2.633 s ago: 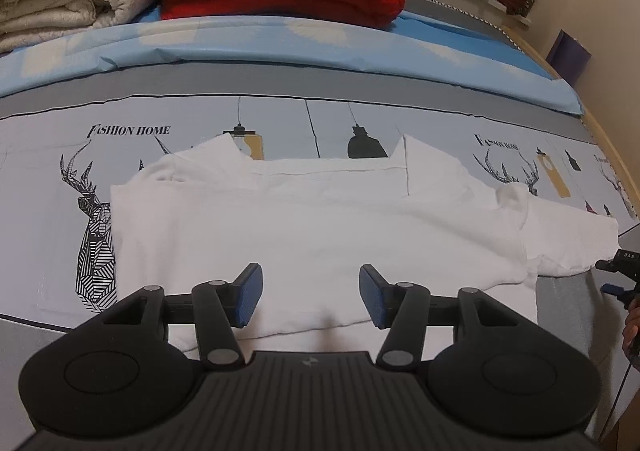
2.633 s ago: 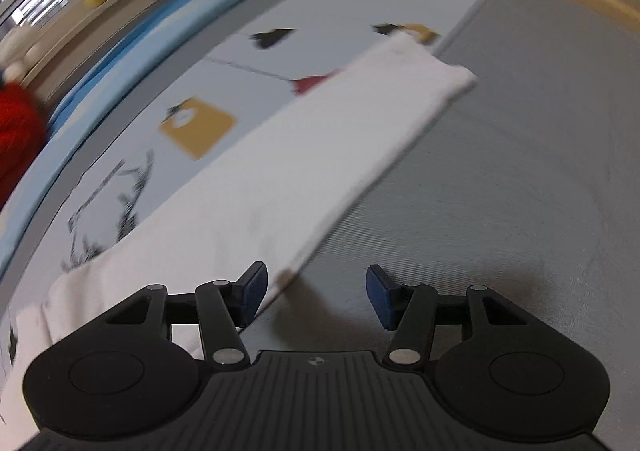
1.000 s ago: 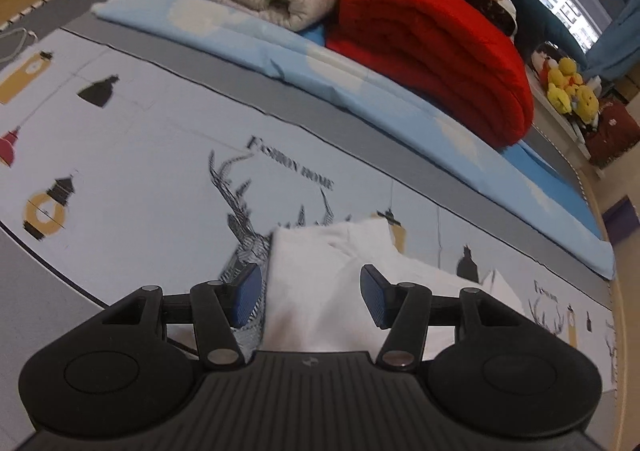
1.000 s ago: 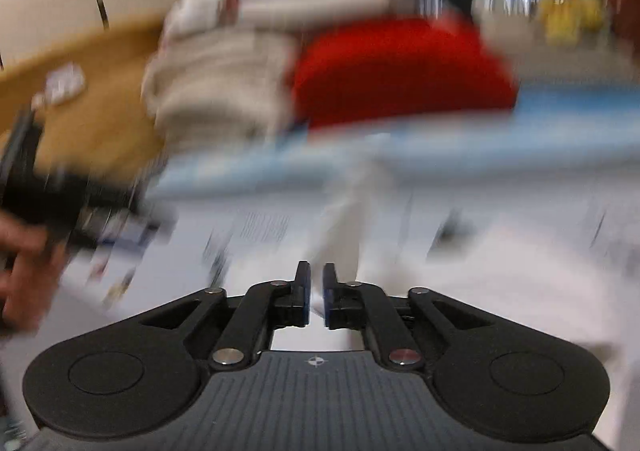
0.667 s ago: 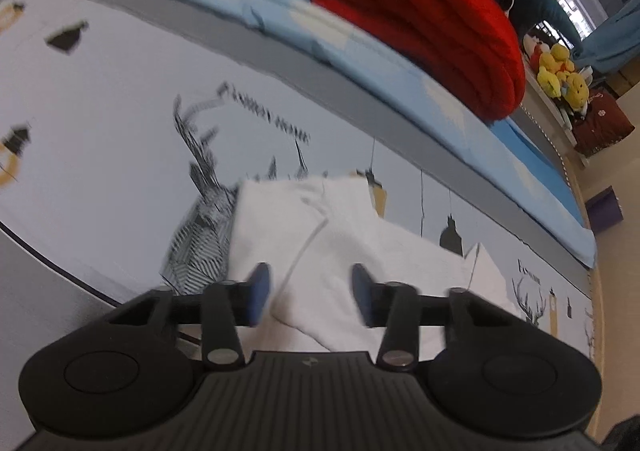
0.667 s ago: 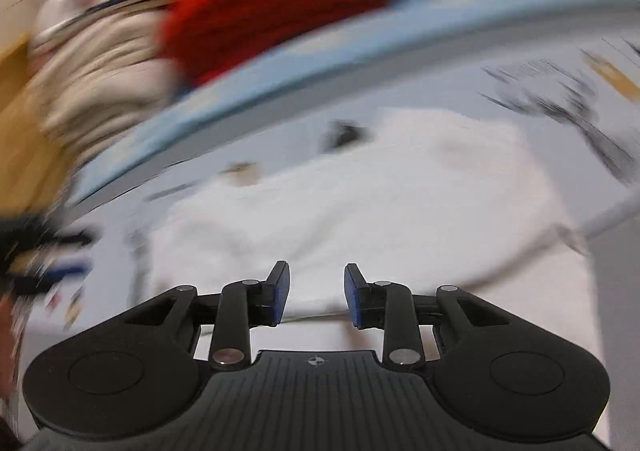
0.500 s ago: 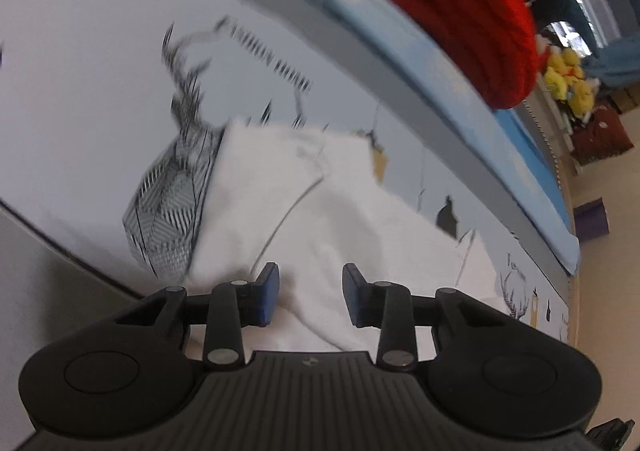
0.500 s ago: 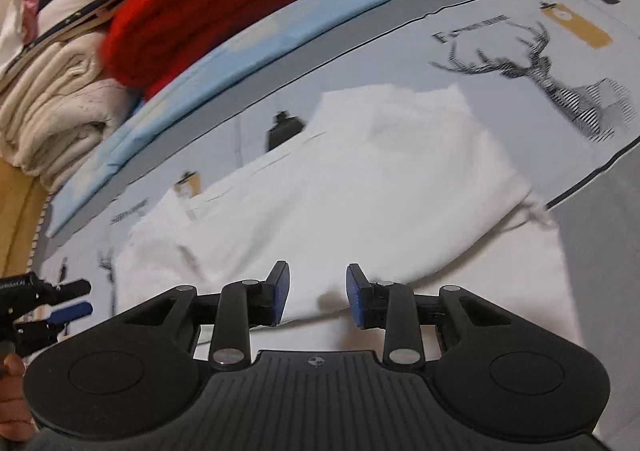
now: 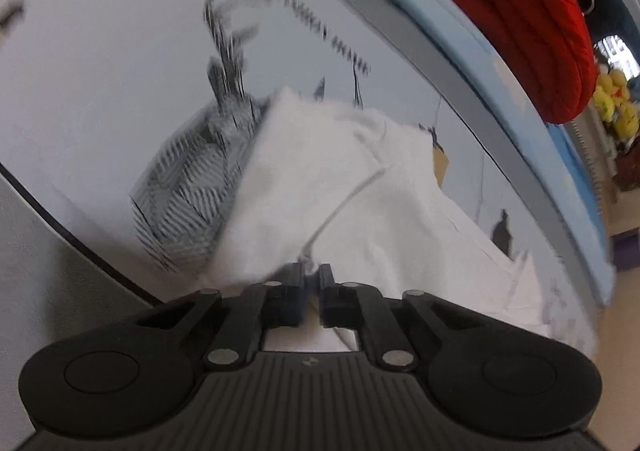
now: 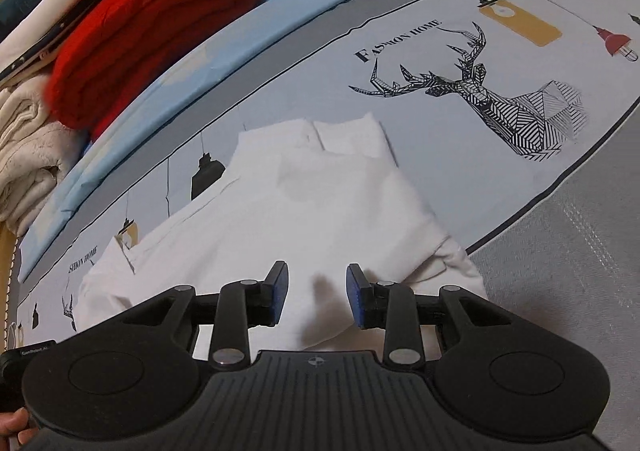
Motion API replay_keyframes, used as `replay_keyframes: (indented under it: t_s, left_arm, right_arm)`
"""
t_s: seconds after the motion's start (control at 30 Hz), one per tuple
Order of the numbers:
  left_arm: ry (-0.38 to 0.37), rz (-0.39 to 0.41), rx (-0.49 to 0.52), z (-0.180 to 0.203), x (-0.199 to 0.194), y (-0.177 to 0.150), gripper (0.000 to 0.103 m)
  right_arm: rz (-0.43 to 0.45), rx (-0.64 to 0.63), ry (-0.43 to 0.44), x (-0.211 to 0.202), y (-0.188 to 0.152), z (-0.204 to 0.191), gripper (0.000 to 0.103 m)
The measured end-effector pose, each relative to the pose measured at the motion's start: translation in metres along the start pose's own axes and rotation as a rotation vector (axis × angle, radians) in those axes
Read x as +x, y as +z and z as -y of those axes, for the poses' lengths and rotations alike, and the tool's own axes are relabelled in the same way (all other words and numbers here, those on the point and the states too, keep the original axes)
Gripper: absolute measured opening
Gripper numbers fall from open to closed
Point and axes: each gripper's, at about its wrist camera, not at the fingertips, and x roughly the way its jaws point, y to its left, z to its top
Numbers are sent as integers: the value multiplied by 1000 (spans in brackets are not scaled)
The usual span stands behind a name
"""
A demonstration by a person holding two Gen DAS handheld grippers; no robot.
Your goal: Fold small clothes
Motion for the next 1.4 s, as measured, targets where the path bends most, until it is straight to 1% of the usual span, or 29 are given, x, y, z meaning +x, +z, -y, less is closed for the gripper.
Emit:
replay_keyframes:
  t_s: [0.03,0.07,0.1,0.13,0.17,0.2,0.27,0.33,0.37,0.4,0.47,0.53,0.57,0.6,0.67,0.7,0.73,0.8,0.87,0.93,1.03,1.1,1.2,1.23,1.27,1.3,1.37,1.4]
  left_arm:
    - [-10,50,2,5,-15,0,6]
    - [-50,98,4,10,-33,1,6]
    - [-93,164,34,18,-58,0,6]
    - [-99,220,75,25,-78,-3,6]
    - [-87,273,120,30,-97,-7,6]
    - [-67,298,139,31,-108,-12,6]
    - [-16,290,111,20,-114,-17,6]
    - [58,232,49,5,-106,-19,9]
    - [86,197,42,0,-100,-18,12]
    - [97,172,49,-4,-95,-16,12]
    - [102,185,55,-7,-94,-13,12]
    - [80,203,79,-3,-96,-12,13]
    - [61,202,103,1,-94,-12,18]
    - [43,191,121,6,-90,-10,24]
    - [27,154,119,9,-80,-12,25]
    - [23,142,110,9,-76,-12,25]
    - [25,135,108,10,-73,-12,25]
    - [34,125,106,13,-68,-15,25]
    - [17,122,107,16,-65,-14,26]
    - [5,127,127,21,-65,-13,26]
    - [4,131,151,25,-65,-12,26]
    - [-4,121,139,24,-63,-9,26]
    - [-6,119,136,21,-64,-5,26]
    - [-6,123,134,20,-66,-4,26]
    - [-8,128,134,19,-67,-3,26]
    - [-10,130,136,19,-69,-2,26]
    - [-18,127,145,18,-71,-1,26]
    - [-27,120,149,17,-72,0,26]
  right_arm:
    - [0,6,-3,1,0,1,34]
    - [1,14,-8,1,1,1,34]
    - [3,23,-12,2,1,2,34]
    - [7,31,-17,2,1,3,34]
    - [11,37,-21,2,2,4,34]
    - [16,41,-25,3,2,4,34]
    - [16,52,-30,6,2,5,34]
    - [-5,100,-48,10,1,13,33]
    - [-24,121,-63,13,-1,17,33]
    - [-45,136,-89,17,-2,21,33]
    - [-65,156,-150,21,-5,28,33]
    - [-68,184,-182,21,-6,35,33]
    - [-62,194,-194,18,-6,36,33]
    - [-50,198,-213,14,-5,37,33]
    - [-4,204,-258,3,-4,37,33]
    - [28,203,-261,-3,-2,35,33]
    - [76,192,-255,-10,1,33,33]
    - [175,140,-207,-19,11,28,33]
    - [225,59,-128,-18,24,24,33]
    - [254,9,-102,-9,40,21,33]
    - [206,-45,-64,21,64,20,33]
    - [171,-88,-49,41,73,18,33]
    - [74,-122,-10,69,81,14,33]
    - [43,-132,0,77,80,13,24]
    - [47,-134,-30,81,83,13,5]
    - [77,-109,-60,79,89,17,3]
    - [126,6,-20,74,102,35,3]
    - [141,20,-43,74,105,38,4]
